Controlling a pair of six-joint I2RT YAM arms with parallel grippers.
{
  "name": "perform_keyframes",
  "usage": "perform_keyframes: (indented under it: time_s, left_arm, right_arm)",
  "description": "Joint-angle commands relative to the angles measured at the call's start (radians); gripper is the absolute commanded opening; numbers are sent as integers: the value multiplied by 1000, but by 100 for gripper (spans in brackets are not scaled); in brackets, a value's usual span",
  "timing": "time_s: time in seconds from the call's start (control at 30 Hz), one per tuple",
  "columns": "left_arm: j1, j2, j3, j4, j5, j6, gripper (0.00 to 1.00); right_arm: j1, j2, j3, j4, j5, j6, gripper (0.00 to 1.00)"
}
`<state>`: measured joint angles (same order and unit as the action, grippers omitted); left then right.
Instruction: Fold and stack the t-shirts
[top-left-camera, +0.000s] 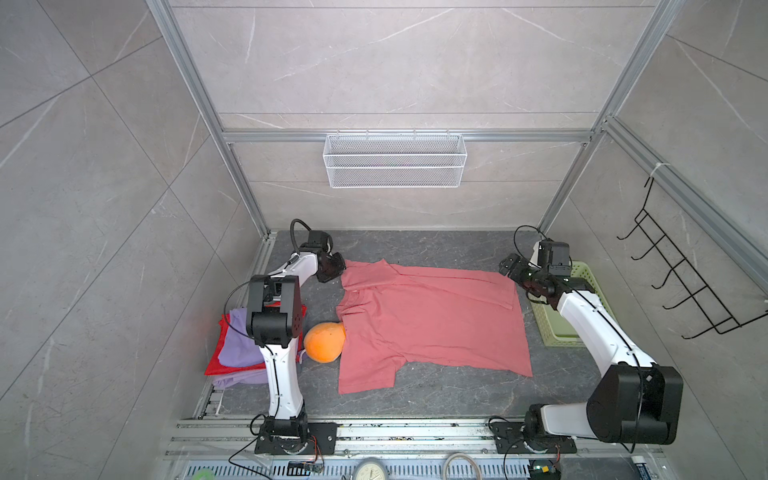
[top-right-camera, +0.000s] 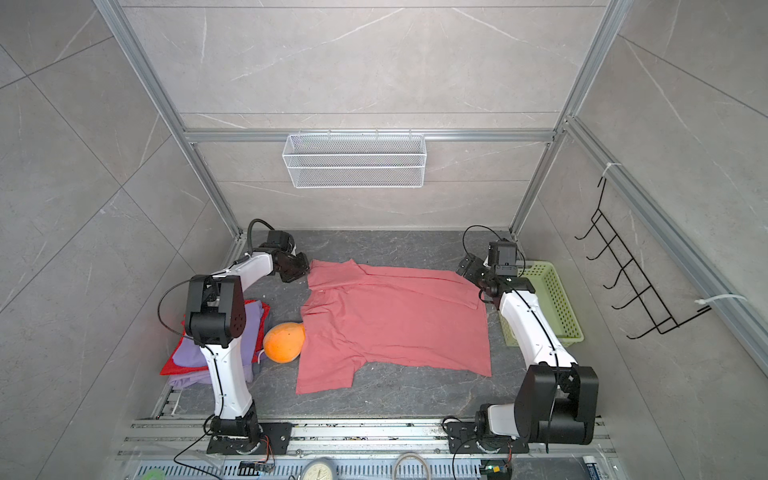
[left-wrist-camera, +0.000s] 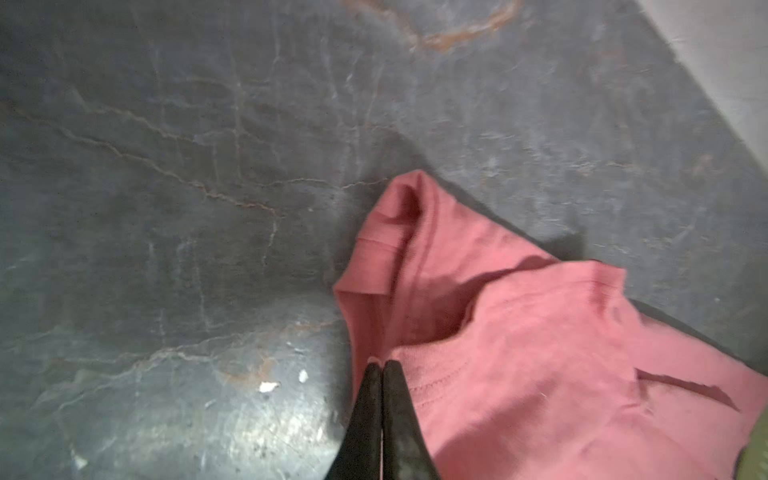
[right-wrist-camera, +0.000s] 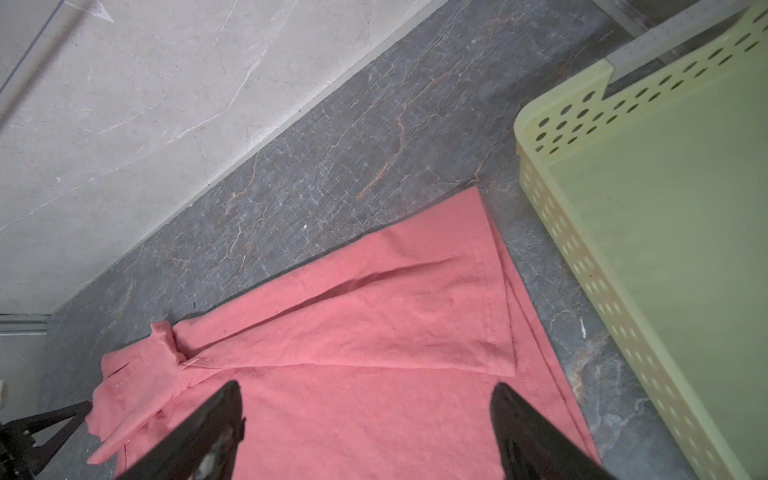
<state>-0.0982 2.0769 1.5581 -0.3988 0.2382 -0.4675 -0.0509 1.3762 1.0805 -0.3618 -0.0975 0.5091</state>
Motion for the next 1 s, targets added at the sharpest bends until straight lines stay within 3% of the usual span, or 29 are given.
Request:
perform_keyframes:
  time_s: [0.0, 0.27, 0.43, 0.57, 0.7, 0.83, 0.93, 0.97]
  left_arm:
    - [-22, -121, -7, -19, 61, 34, 0]
    - [-95, -227, -73, -81, 114, 155, 0]
    - [-191, -385, -231, -137, 90, 351, 0]
    - [-216, -449, -343, -212, 34, 374, 0]
    - [-217, -433, -405, -247, -143, 359, 0]
    - [-216, -370, -358, -276, -365, 325, 14]
    - [-223, -374, -328, -234, -409, 320, 19]
    - [-227, -388, -323, -213, -416, 320, 25]
  right_arm:
    - [2, -30, -11, -8, 14, -7, 93]
    - [1, -24, -25, 0, 12, -15, 93]
    - [2, -22, -38, 6, 17, -17, 93]
    - [2, -13, -45, 11, 24, -16, 93]
    - [2, 2, -44, 15, 25, -15, 93]
    - [2, 7, -39, 12, 28, -17, 93]
    - [1, -1, -40, 4, 41, -25, 93]
    - [2, -3, -39, 1, 44, -27, 93]
